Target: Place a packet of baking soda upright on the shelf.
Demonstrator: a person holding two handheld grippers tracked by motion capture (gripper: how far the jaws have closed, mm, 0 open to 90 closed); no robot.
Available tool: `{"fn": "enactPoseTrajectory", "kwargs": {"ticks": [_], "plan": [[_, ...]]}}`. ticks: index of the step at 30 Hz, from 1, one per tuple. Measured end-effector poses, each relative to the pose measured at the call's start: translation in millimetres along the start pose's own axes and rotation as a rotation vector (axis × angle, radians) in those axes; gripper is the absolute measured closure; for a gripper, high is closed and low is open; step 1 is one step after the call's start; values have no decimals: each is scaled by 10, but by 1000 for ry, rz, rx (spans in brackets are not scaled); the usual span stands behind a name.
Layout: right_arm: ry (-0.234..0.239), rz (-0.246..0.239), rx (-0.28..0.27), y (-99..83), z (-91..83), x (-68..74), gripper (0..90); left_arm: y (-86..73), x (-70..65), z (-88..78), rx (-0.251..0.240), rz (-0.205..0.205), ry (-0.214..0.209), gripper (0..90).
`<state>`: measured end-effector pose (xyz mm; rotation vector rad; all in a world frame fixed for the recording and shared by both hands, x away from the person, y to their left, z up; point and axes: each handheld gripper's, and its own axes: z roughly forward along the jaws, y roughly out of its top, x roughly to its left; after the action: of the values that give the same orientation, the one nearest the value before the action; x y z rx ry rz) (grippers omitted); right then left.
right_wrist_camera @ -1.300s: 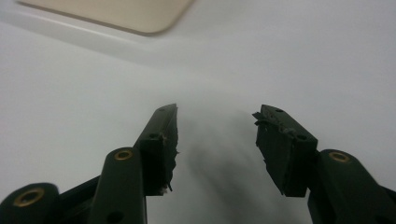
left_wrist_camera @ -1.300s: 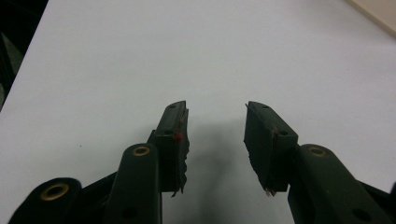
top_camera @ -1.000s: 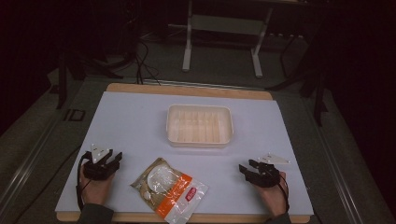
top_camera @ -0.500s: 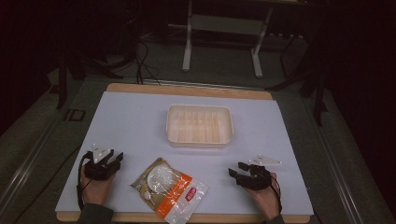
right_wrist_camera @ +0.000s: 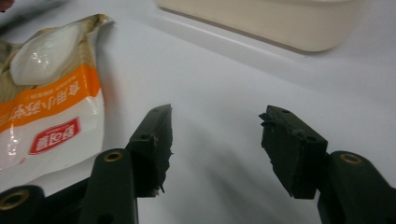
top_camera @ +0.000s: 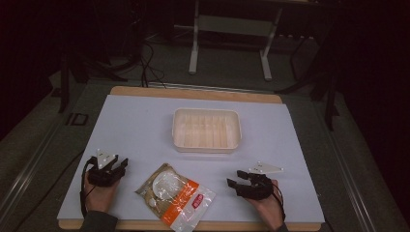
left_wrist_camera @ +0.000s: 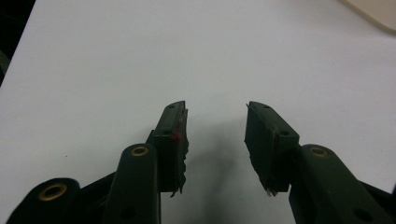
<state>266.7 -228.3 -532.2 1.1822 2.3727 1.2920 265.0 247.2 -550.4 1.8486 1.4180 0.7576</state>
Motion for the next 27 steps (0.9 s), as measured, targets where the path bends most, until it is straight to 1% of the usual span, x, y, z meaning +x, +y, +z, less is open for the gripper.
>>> {"fn": "enactPoseTrajectory", "kwargs": {"ticks": [5, 7, 11, 15, 20, 27], "plan": [[38, 0, 5, 11, 20, 61, 420, 0, -2, -1, 0, 1, 0, 582], [45, -6, 5, 17, 23, 84, 419, 0, 0, -1, 0, 1, 1, 581], [92, 7, 6, 21, 37, 138, 418, 0, -1, -1, 0, 1, 1, 581], [126, 10, 8, 16, 66, 193, 417, 0, 0, -4, -2, 2, 1, 581], [145, -7, 30, 0, 113, 270, 416, 0, -5, 0, -1, 2, 2, 581], [189, -19, 49, -26, 177, 374, 415, -1, -6, -1, -2, 3, 3, 581]]}}
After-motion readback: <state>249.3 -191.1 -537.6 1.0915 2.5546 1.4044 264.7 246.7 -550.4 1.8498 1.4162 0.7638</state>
